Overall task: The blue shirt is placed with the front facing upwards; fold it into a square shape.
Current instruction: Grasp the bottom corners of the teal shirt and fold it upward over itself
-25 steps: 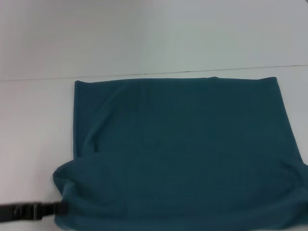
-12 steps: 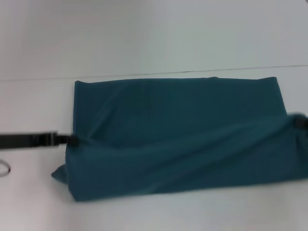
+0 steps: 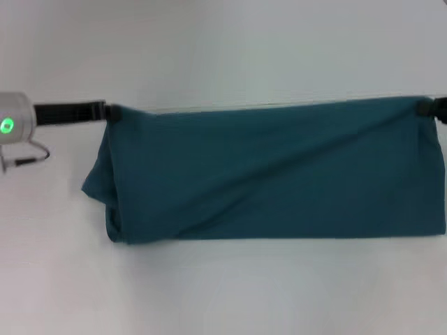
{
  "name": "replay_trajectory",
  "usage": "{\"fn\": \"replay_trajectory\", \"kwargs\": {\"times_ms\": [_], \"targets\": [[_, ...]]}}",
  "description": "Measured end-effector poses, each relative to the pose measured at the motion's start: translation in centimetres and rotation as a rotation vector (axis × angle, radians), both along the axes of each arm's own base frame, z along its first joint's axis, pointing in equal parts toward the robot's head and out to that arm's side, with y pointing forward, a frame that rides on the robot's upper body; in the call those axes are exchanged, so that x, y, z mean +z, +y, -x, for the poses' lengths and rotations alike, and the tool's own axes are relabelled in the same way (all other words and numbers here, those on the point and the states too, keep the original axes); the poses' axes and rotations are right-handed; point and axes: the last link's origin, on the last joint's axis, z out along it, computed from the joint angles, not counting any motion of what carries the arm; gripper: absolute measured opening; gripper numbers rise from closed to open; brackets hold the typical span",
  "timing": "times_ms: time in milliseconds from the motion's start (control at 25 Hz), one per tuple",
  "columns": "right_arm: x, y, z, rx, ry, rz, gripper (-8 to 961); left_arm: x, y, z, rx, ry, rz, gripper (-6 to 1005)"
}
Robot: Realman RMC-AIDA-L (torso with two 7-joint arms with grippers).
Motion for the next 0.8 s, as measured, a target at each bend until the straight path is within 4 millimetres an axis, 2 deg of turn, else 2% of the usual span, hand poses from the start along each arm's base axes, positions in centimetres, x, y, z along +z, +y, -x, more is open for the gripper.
{"fn": "replay_trajectory", "kwargs": {"times_ms": [320,800], "targets": [[0.2,2.5,0.7,-0.024,-0.039,-0.080,224,-0.8,2.7,-1.6,-0.029,0.081,-0.117,14],[-0.7,4.2,-0.2,-0.099,-0.096,-0.150,236,-3.1,4.0,-3.1,-0.071,0.173,-0.178,18]]}}
